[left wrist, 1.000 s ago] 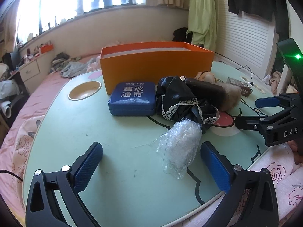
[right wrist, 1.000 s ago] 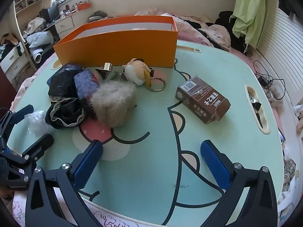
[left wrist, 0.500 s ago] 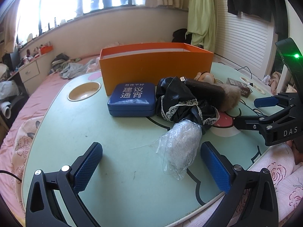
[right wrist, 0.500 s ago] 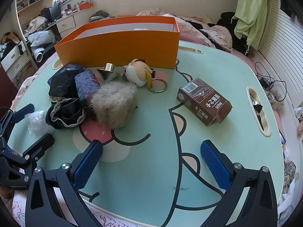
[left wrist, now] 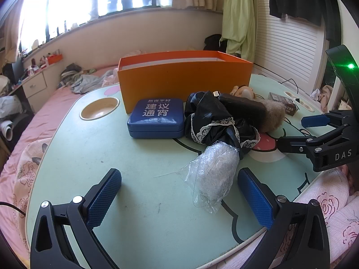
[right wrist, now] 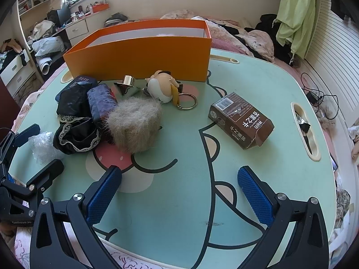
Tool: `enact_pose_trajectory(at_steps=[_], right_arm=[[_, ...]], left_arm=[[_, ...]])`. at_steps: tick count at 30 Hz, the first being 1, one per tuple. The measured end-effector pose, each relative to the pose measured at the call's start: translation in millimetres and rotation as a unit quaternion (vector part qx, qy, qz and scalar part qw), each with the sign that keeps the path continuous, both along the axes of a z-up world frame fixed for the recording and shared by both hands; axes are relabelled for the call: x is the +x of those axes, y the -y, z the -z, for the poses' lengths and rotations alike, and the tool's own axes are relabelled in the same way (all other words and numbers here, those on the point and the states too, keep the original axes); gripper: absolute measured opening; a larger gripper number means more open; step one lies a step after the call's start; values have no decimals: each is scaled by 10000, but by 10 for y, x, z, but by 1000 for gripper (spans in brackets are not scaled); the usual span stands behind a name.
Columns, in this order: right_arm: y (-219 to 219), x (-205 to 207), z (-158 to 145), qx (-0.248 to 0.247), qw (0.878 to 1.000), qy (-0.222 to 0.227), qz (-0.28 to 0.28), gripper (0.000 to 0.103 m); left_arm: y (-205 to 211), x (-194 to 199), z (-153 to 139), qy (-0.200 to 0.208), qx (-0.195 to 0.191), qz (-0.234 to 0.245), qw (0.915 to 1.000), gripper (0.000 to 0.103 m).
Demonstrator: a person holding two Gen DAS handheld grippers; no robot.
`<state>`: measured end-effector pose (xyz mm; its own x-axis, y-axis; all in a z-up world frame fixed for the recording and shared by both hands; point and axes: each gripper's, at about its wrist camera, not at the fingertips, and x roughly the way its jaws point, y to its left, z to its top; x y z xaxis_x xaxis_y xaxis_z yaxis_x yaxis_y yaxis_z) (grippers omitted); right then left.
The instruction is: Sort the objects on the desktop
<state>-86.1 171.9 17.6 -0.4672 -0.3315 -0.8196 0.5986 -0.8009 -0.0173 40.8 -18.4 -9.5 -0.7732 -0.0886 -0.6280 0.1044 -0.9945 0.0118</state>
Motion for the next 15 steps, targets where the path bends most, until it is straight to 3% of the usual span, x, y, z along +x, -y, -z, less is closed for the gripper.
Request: enact_pose_trajectory(at_steps=[4,9,12,15], right_arm=[[-66,12,-15,-240,9995,18,-200,103],[-540,-132,-236,-1495,9878,-172,402,101],[-687,-342,-285,-1311,9871,-376,839,101],[-632,-488,-241,-1043,9905,-366,822,98]], left_arm=[[-6,-4,-2,-5,3,1,10000,103],[-13,-7,-5,-8,1,1,10000,103],[-14,-6,-5,-9,1,2,10000,103],[-14,-5,-4,-10,2,1,10000,103]])
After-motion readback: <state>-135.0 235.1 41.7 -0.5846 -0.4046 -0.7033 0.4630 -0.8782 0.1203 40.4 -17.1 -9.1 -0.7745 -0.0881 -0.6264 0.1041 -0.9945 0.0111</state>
